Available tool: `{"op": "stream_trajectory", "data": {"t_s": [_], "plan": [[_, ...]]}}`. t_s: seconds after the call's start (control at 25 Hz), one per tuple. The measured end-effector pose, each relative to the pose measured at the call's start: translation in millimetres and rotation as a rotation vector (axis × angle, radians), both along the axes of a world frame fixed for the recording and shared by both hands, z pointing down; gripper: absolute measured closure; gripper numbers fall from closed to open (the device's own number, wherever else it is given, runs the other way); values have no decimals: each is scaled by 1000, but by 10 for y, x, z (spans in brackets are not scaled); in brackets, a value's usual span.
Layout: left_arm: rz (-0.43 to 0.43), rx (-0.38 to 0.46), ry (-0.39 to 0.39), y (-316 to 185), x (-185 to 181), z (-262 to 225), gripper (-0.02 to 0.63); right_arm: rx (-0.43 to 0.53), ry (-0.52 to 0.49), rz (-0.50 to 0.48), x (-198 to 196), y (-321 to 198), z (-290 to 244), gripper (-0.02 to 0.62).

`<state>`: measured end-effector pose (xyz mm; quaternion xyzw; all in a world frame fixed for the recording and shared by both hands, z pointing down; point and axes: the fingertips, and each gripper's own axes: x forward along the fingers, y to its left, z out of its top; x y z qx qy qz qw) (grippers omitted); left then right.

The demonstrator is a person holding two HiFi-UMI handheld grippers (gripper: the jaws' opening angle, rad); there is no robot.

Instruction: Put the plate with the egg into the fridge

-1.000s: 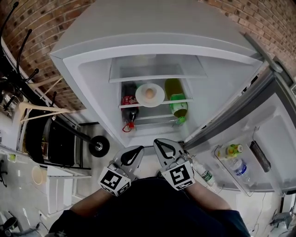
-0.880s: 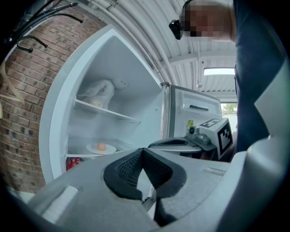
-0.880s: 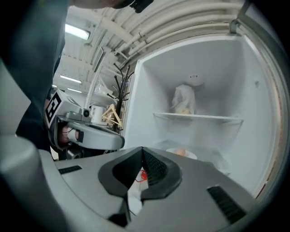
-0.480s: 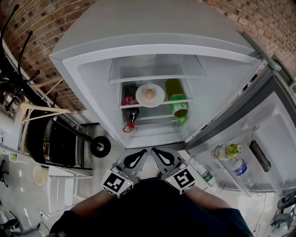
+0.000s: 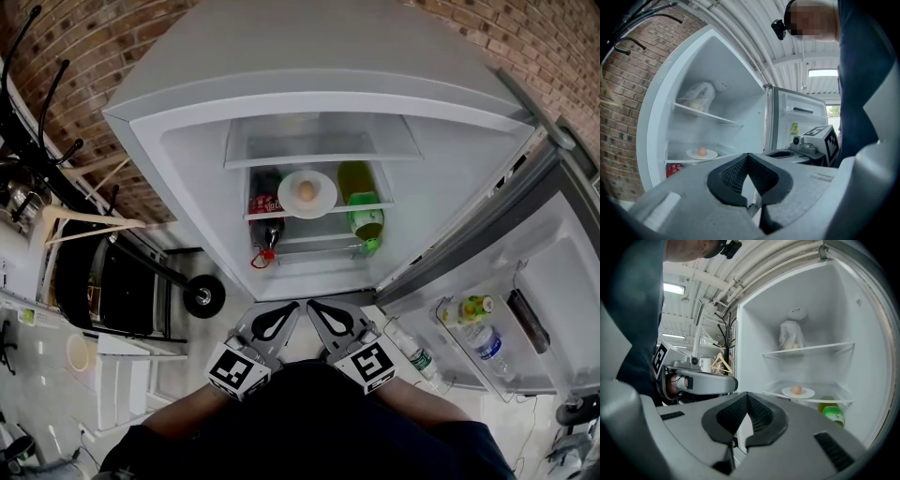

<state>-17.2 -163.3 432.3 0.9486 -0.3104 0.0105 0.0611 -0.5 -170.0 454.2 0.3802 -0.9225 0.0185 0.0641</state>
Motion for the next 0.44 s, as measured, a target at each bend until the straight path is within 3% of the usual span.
{"op": "stream_trajectory", "data": {"t_s": [0.44], "plan": [[7,28,-15,-8,-30,13,601,-5,3,-6,-40,-17,-1,586]]}}
